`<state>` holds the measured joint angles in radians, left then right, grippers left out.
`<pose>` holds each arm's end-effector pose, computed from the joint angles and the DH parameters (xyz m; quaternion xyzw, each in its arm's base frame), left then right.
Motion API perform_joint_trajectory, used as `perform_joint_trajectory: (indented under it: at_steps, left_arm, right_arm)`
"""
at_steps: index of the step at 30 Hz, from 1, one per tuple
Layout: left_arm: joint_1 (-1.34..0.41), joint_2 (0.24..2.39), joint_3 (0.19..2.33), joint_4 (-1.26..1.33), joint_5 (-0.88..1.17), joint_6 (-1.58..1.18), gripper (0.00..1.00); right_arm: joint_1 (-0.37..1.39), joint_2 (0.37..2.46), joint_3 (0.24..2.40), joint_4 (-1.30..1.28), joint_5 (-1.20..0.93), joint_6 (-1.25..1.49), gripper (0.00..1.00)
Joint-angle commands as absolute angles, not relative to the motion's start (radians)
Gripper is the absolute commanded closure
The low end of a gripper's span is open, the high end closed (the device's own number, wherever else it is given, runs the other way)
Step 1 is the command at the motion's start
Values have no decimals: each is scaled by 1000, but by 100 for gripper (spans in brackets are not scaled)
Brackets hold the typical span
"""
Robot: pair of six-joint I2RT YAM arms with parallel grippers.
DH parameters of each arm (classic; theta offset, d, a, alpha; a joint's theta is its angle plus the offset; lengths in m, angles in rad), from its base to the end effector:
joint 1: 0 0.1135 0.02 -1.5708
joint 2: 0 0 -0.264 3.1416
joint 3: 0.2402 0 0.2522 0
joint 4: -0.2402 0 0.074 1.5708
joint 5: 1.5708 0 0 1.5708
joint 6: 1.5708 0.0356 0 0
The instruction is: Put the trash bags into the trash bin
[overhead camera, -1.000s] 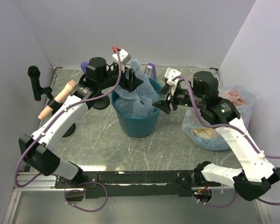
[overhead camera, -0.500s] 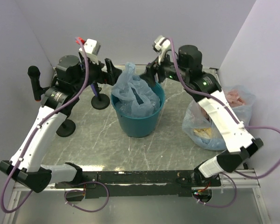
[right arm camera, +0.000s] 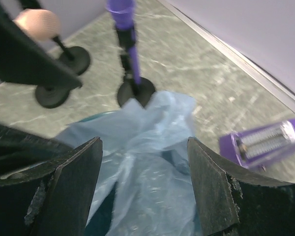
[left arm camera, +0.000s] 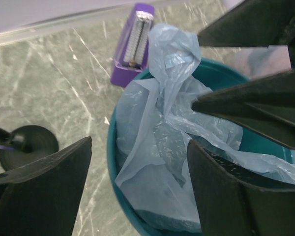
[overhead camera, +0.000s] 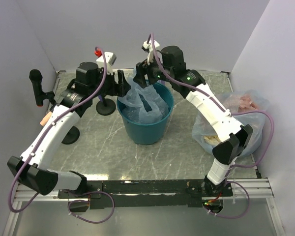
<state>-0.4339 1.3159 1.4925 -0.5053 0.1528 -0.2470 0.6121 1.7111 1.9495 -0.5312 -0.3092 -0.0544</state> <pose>0.2585 -0.1257 0.4358 0.1199 0.8032 -0.2522 0.5262 0.3081 0.2296 0.4599 -0.3462 0.7194 0.2810 0.5325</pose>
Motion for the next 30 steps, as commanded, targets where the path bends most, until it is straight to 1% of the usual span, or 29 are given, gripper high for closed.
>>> perform_joint_trajectory:
  at_steps: [1, 4, 7, 9, 12, 13, 14, 15, 16, 18, 19, 20, 22, 23, 26, 30]
  left_arm:
    - [-430, 1353, 1502, -466, 238, -253, 20]
    - [-430, 1367, 1487, -453, 238, -261, 26]
    - [-430, 1379, 1470, -446, 238, -259, 34]
    - [-430, 1387, 1467, -448, 239, -262, 42]
    - [-428, 1396, 1470, -451, 252, -259, 54]
    - [-428, 1393, 1470, -449, 253, -258, 60]
    - [-429, 1391, 1470, -449, 255, -253, 65]
    - [-430, 1390, 1471, -452, 252, -250, 72]
    - [-428, 1388, 1473, -456, 247, -250, 79]
    - [-425, 1379, 1480, -468, 227, -245, 94]
    - [-425, 1370, 1485, -471, 219, -239, 99]
    - [-423, 1355, 1489, -479, 212, -235, 99]
    - [-416, 1332, 1494, -492, 199, -210, 99]
    - [-413, 1318, 1494, -500, 193, -195, 99]
    - [-397, 1266, 1477, -506, 179, -175, 99]
    - [-377, 1200, 1447, -497, 189, -167, 99]
  right_arm:
    - [617, 1713, 1990, -506, -184, -41, 25]
    - [615, 1712, 1967, -496, -166, -43, 26]
    - [617, 1721, 1948, -483, -178, -29, 26]
    - [617, 1739, 1950, -480, -201, -23, 26]
    - [617, 1778, 1966, -485, -216, -14, 31]
    - [617, 1793, 1976, -489, -213, -11, 32]
    - [617, 1805, 1988, -494, -210, -8, 37]
    - [614, 1812, 1991, -494, -215, -5, 45]
    - [609, 1815, 1994, -495, -241, -8, 57]
    - [601, 1801, 1999, -502, -261, -21, 72]
    - [595, 1784, 1994, -506, -265, -32, 80]
    - [588, 1763, 1985, -508, -265, -38, 87]
    - [554, 1709, 1950, -508, -273, -38, 93]
    - [533, 1678, 1936, -509, -279, -32, 99]
    - [459, 1585, 1875, -517, -314, -5, 100]
    - [374, 1491, 1798, -529, -385, 34, 98]
